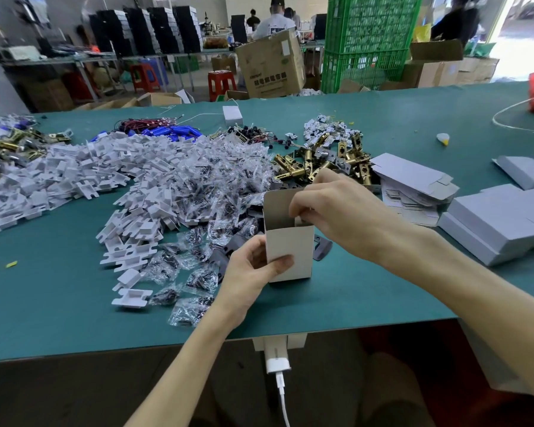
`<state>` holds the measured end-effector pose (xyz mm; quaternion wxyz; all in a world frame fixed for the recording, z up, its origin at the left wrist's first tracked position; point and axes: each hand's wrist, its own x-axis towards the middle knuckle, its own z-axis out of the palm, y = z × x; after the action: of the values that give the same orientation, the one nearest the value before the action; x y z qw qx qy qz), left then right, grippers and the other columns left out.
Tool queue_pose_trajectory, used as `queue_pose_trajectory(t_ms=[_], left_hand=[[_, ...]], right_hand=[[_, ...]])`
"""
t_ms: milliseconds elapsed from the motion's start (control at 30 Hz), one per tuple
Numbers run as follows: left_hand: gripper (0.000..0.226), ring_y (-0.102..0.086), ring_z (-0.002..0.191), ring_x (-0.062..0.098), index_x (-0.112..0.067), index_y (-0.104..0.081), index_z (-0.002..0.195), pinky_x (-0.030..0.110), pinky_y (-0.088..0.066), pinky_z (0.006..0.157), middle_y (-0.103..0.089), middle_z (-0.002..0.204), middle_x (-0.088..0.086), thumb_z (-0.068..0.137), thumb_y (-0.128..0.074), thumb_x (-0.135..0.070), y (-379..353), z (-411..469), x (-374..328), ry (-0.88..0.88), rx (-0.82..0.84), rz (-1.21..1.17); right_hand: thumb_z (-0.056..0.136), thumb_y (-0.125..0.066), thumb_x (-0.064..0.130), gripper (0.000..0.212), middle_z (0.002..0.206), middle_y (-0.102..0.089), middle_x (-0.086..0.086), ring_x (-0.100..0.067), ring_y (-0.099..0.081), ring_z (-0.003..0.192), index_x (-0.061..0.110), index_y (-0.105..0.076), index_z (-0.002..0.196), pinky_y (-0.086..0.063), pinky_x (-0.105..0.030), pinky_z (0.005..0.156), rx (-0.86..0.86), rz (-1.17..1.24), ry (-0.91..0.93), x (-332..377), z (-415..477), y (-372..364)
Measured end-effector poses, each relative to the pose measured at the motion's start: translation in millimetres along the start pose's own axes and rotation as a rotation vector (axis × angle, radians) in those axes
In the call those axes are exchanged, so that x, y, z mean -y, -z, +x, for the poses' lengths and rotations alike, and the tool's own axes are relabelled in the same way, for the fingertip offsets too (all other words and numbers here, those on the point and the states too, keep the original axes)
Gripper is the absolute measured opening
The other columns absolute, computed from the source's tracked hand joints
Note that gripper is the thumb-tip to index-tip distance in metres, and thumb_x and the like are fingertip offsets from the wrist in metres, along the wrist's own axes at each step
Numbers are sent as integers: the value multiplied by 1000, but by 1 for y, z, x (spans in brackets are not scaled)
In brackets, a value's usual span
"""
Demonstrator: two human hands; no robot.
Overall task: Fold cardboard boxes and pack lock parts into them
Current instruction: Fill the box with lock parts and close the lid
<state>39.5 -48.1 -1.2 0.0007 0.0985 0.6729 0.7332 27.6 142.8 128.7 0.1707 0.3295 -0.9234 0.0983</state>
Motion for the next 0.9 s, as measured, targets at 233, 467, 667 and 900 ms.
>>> queue_pose_trajectory(t_ms=[233, 467, 667, 900], left_hand=[[38, -71, 114, 22, -20, -71, 120, 45, -55, 103, -77, 117, 3, 85, -84, -23, 1, 1, 1, 6, -3, 26], [41, -71, 114, 20, -21, -71, 120, 39, -56, 99, -77, 117, 2, 83, -86, -26, 1, 0, 1, 10, -3, 18], [43, -72, 113, 17, -18, -70, 123, 31, -58, 95, -78, 117, -1, 82, -82, -26, 1, 1, 2, 4, -23, 10], [42, -73, 111, 17, -18, -70, 119, 30, -58, 94, -78, 114, -1, 80, -83, -28, 0, 1, 2, 1, -31, 11]], right_hand=[[101, -62, 21, 18, 98, -70, 21, -12, -38, 109, 35, -72, 104, -13, -38, 98, -12, -150, -64, 0, -7, -14], [97, -57, 4, 30, 92, -72, 15, -15, -59, 99, 29, -73, 97, -25, -43, 105, -171, -10, -110, -4, -9, -14], [100, -52, 2, 21, 103, -69, -2, -18, -63, 94, 12, -70, 106, -52, -39, 90, -277, 292, -367, -29, -7, -32], [96, -63, 11, 17, 114, -58, -2, -27, -51, 113, 16, -73, 110, -45, -43, 98, 222, 238, -444, -44, -29, -85]])
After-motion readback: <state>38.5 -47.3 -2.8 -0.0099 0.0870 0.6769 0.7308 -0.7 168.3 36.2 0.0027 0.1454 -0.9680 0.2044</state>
